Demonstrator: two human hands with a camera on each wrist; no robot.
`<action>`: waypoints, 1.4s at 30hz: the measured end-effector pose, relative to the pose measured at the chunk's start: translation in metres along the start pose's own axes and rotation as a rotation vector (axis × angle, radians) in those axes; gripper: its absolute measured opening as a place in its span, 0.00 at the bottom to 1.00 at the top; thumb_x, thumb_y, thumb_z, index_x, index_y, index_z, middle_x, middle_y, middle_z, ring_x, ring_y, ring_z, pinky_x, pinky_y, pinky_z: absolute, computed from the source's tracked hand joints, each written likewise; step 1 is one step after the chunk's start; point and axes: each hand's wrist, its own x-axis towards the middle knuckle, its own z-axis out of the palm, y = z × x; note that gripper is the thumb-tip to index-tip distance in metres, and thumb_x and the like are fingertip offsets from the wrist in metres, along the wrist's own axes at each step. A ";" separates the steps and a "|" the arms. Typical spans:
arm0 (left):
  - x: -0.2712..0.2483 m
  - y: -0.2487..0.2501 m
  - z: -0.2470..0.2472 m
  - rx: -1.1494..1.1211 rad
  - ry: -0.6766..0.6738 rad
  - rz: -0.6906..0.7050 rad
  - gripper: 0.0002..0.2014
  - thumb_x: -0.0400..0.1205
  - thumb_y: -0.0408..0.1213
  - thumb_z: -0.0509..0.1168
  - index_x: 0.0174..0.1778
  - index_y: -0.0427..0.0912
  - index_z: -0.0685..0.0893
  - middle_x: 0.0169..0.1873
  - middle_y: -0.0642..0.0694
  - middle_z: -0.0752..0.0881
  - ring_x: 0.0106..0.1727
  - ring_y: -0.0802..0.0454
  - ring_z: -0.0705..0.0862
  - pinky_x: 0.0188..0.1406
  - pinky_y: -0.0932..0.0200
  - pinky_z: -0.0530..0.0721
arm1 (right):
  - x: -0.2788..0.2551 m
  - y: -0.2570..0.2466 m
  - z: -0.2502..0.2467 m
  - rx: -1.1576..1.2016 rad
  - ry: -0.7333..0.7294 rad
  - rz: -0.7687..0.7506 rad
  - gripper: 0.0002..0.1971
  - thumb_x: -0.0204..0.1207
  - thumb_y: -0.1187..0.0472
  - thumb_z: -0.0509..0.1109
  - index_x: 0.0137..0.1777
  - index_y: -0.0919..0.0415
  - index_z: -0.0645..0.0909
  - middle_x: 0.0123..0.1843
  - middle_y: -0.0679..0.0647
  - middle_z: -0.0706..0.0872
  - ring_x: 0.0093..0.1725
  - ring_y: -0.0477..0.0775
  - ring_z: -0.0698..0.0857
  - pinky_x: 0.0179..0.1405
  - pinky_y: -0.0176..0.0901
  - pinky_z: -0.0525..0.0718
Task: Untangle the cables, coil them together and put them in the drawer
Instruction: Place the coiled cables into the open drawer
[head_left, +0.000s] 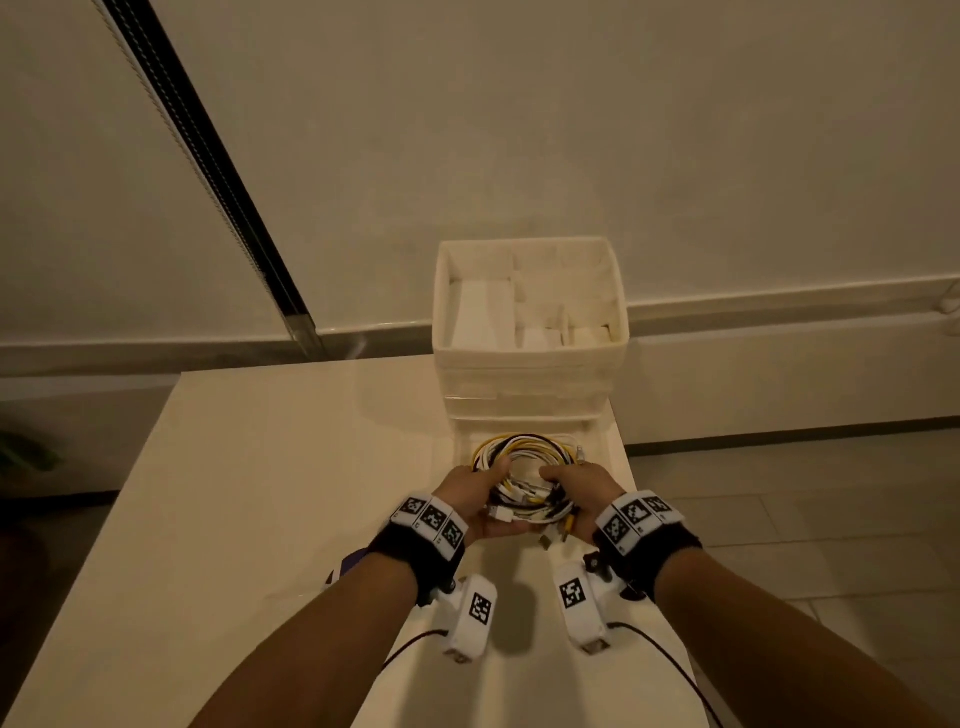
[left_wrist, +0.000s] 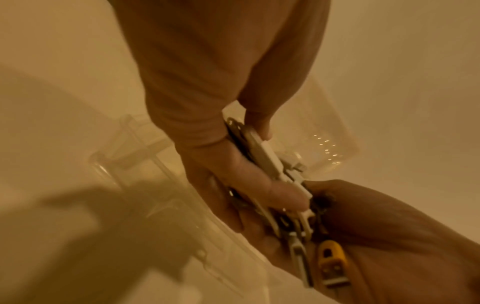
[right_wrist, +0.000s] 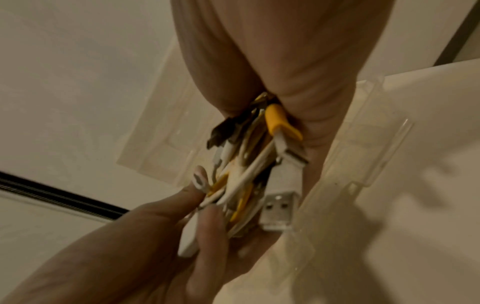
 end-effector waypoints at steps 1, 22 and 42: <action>0.010 0.004 0.000 0.010 0.014 -0.004 0.20 0.83 0.45 0.67 0.60 0.29 0.82 0.47 0.33 0.88 0.47 0.37 0.89 0.29 0.47 0.91 | 0.007 -0.003 0.000 -0.019 -0.001 0.007 0.11 0.78 0.67 0.68 0.56 0.72 0.78 0.40 0.68 0.85 0.30 0.65 0.86 0.21 0.47 0.83; 0.103 -0.021 -0.020 0.745 0.218 0.364 0.41 0.51 0.57 0.75 0.61 0.49 0.74 0.52 0.44 0.84 0.53 0.39 0.85 0.50 0.36 0.88 | 0.037 -0.004 -0.024 -0.315 -0.100 -0.333 0.47 0.60 0.60 0.68 0.81 0.42 0.54 0.66 0.54 0.81 0.54 0.54 0.83 0.50 0.54 0.85; 0.084 -0.041 -0.003 0.954 0.201 0.459 0.58 0.64 0.48 0.79 0.83 0.56 0.46 0.66 0.42 0.65 0.66 0.35 0.77 0.70 0.42 0.77 | 0.030 0.009 -0.010 -0.635 0.336 -0.539 0.22 0.67 0.77 0.68 0.60 0.59 0.82 0.52 0.56 0.85 0.52 0.59 0.85 0.47 0.41 0.80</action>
